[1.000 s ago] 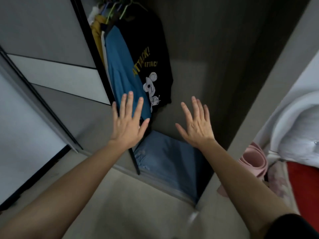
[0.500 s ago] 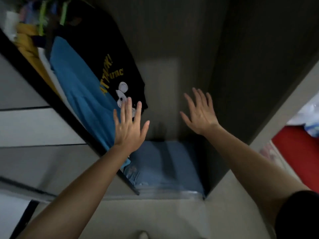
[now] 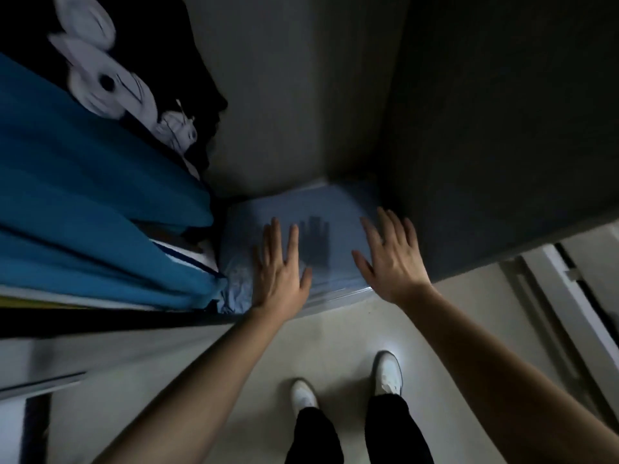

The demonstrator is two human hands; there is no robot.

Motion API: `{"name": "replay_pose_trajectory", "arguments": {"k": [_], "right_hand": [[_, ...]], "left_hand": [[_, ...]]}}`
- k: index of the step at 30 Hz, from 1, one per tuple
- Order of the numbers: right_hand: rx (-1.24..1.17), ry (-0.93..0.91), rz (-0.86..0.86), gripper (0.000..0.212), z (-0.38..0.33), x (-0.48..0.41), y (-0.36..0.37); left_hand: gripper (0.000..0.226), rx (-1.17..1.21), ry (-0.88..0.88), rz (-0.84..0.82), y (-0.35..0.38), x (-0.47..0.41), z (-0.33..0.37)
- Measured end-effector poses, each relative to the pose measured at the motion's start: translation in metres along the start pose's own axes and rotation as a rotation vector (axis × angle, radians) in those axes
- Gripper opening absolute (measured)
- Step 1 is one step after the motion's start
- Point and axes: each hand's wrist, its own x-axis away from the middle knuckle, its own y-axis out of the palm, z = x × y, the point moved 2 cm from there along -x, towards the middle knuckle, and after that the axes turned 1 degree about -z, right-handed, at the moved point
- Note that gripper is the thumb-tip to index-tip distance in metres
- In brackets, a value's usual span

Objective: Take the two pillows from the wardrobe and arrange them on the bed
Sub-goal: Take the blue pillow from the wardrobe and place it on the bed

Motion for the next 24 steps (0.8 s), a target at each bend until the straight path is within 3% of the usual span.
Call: {"name": "replay_pose_trajectory", "arguments": {"k": [4, 8, 13, 18, 24], "right_hand": [[0.016, -0.006, -0.143, 0.07, 0.012, -0.021, 0.118], [0.031, -0.043, -0.251, 0.073, 0.013, -0.05, 0.234], [0.053, -0.089, -0.249, 0.091, 0.018, -0.083, 0.356], [0.14, -0.095, -0.235, 0.119, 0.037, -0.113, 0.447], [0.268, -0.109, -0.298, 0.129, 0.053, -0.136, 0.506]], "left_hand": [[0.089, -0.052, -0.02, -0.162, 0.12, -0.019, -0.033], [0.098, -0.04, -0.081, -0.171, 0.232, -0.045, -0.061], [0.115, -0.12, -0.091, -0.276, 0.361, -0.067, -0.089], [0.123, -0.167, -0.038, -0.273, 0.445, -0.095, -0.109], [0.122, -0.294, -0.061, -0.22, 0.5, -0.128, -0.114]]}}
